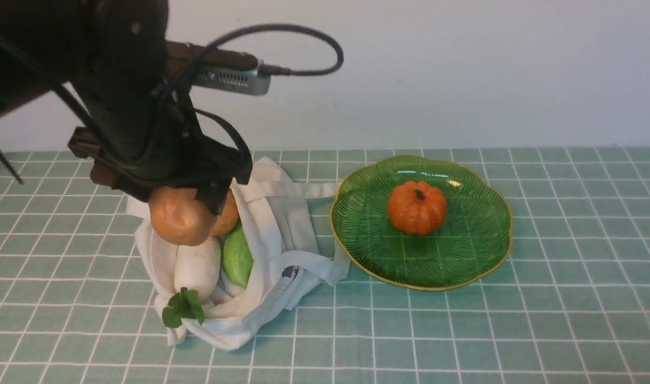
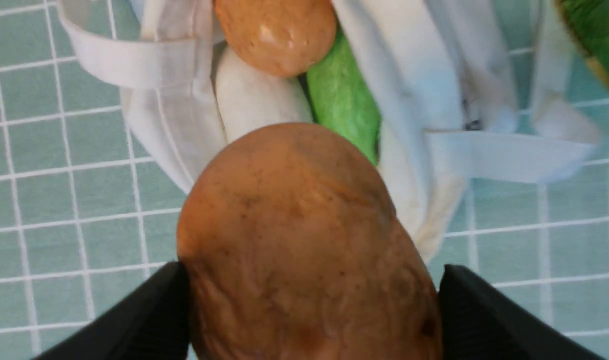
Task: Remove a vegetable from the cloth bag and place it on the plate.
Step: Use the left arm to put the potato into the empty plate on the right
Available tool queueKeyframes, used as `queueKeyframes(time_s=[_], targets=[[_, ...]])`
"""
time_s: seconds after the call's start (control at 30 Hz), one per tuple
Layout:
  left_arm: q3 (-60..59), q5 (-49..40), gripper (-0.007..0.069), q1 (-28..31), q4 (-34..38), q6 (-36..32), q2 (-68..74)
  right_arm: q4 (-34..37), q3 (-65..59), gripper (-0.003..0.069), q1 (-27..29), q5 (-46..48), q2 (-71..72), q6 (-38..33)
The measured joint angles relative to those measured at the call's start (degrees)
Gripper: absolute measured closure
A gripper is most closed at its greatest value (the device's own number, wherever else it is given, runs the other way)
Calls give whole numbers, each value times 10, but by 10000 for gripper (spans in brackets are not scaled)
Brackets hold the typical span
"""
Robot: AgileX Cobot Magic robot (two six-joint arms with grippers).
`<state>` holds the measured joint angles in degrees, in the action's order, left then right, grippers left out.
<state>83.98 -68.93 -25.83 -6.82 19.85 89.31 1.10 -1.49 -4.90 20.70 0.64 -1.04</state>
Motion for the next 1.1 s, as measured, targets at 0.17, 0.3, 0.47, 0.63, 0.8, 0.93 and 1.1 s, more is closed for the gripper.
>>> queueKeyframes(time_s=[0.17, 0.3, 0.47, 0.63, 0.8, 0.93, 1.1], targets=[[2, 77, 60, 0, 109, -35, 12, 0, 0, 673, 0, 0, 0, 0], [17, 110, 60, 0, 186, -77, 68, 0, 0, 673, 0, 0, 0, 0], [89, 139, 60, -13, 252, -133, 183, 0, 0, 673, 0, 0, 0, 0], [209, 140, 60, -54, 254, -154, 304, 0, 0, 673, 0, 0, 0, 0], [267, 145, 60, -75, 239, -153, 363, 0, 0, 673, 0, 0, 0, 0], [292, 187, 60, -80, 229, -154, 392, 0, 0, 673, 0, 0, 0, 0], [294, 200, 8, -80, 231, -154, 396, 0, 0, 673, 0, 0, 0, 0]])
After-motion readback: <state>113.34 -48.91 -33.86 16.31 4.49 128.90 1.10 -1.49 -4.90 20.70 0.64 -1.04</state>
